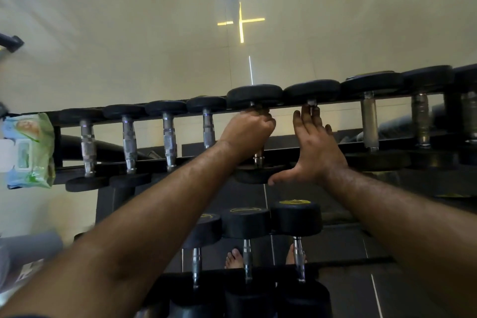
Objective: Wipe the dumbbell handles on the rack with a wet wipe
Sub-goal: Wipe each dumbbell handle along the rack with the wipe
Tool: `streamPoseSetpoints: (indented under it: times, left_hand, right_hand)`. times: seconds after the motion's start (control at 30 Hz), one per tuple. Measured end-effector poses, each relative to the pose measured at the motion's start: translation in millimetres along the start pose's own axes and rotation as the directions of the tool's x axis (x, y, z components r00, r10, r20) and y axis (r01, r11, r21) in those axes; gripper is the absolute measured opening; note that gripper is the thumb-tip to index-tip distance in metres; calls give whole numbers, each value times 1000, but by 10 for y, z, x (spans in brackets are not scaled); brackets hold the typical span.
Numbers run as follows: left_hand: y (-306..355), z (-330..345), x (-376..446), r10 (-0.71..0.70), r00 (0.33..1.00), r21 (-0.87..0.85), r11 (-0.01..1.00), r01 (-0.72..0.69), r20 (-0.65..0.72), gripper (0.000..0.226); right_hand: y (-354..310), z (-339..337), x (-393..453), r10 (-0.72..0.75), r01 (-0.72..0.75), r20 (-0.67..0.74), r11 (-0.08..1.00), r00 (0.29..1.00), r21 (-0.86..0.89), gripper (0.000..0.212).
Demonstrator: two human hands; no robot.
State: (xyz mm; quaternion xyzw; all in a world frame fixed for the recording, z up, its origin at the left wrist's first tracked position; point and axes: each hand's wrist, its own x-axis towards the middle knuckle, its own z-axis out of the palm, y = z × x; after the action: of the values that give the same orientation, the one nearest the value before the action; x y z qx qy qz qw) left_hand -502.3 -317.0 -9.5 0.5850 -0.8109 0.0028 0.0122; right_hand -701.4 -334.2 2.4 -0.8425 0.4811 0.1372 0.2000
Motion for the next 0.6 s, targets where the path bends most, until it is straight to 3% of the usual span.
streamPoseSetpoints:
  times: [0.07,0.13,0.2,0.27,0.33,0.4,0.43,0.5,0.6]
  left_hand:
    - [63,-39,-40,71,979,-16,997,-70,191,17]
    - [136,-113,-112,169,897,-101,985,-139,408,18]
    - [158,-271,-177,191,834,-177,978,-114,517,22]
    - [50,-383,-227,93,890,-254,967,26,446,31]
    - [-107,-403,-253,-140,977,-357,915,191,164,34]
    - [-184,-316,-264,-358,911,-455,859,234,-207,36]
    - [-174,-236,-271,-408,861,-475,848,234,-304,34]
    - [-71,-61,-251,-446,827,-484,838,251,-342,27]
    - [92,124,-244,-532,816,-591,741,318,-227,27]
  right_hand:
    - [-1,5,7,7,-7,11,1000,1000,-6,184]
    - [5,-1,9,6,-6,10,1000,1000,-8,184]
    - [7,-9,1,7,-7,15,1000,1000,-10,184]
    - [1,-14,-3,8,-8,17,1000,1000,-13,184]
    - [-8,-17,-6,5,-5,10,1000,1000,-8,184]
    - [-16,-19,-15,7,-7,2,1000,1000,-4,183]
    - [-22,-18,-17,9,-9,-3,1000,1000,-11,182]
    - [-30,-15,-14,9,-10,-12,999,1000,-31,181]
    - [-32,-1,-11,12,-13,-16,999,1000,-46,180]
